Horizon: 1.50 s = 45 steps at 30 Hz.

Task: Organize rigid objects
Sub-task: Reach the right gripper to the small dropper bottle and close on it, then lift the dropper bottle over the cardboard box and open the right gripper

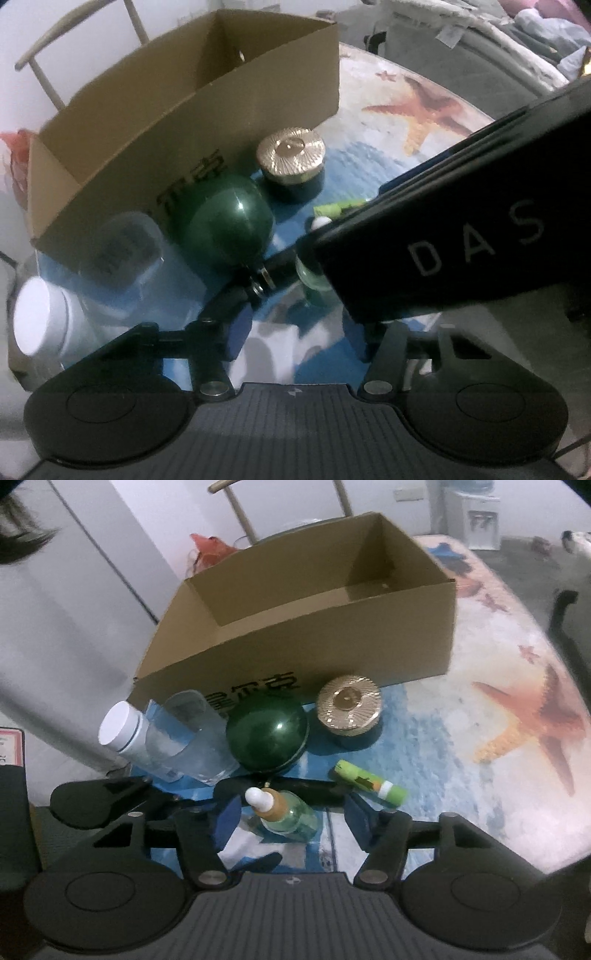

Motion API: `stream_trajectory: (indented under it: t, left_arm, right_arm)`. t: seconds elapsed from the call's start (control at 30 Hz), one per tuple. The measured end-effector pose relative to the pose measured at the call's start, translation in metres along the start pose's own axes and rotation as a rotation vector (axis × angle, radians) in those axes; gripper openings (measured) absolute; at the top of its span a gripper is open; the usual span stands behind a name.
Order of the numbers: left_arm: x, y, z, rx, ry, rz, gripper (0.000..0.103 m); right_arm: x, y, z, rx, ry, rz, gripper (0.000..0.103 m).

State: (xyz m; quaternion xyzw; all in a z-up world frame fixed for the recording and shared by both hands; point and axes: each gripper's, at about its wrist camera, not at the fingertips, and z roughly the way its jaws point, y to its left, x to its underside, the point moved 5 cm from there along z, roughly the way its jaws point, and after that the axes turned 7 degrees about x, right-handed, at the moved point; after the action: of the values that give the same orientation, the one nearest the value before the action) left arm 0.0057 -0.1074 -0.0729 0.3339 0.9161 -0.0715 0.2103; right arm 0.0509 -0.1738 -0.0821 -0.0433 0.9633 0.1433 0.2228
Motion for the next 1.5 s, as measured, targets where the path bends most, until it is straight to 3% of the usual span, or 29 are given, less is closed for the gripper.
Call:
stream_trajectory:
  t: [0.27,0.4,0.57,0.77,1.23,1.33,1.4,1.5]
  left_arm:
    - [0.006,0.002,0.001,-0.002,-0.075,0.141,0.045]
    - [0.012,-0.001,0.005,-0.005,-0.098,0.212,0.039]
    - [0.014,-0.006,0.009,-0.013,-0.126,0.286,0.038]
    - [0.013,-0.009,0.018,-0.028,-0.155,0.343,0.038]
    - [0.011,-0.003,0.025,-0.028,-0.181,0.34,0.033]
    - [0.002,-0.015,0.011,-0.028,-0.192,0.337,0.033]
    - [0.007,-0.002,0.003,-0.03,-0.202,0.324,0.033]
    - [-0.018,-0.028,-0.028,-0.046,-0.228,0.31,0.033]
  right_arm:
    - [-0.001,0.001,0.01,-0.089,0.037,-0.076,0.038]
    - [-0.002,0.003,0.013,-0.111,0.045,-0.107,0.037]
    - [-0.004,0.002,0.013,-0.133,0.045,-0.097,0.036]
    - [-0.008,-0.001,0.014,-0.147,0.039,-0.081,0.027]
    - [-0.009,-0.006,0.001,-0.152,0.029,-0.049,0.026]
    - [-0.015,-0.003,-0.013,-0.15,0.018,-0.044,0.026]
    - [-0.023,0.0,-0.025,-0.151,0.007,-0.038,0.026]
    - [-0.04,0.008,-0.047,-0.152,-0.025,-0.047,0.025]
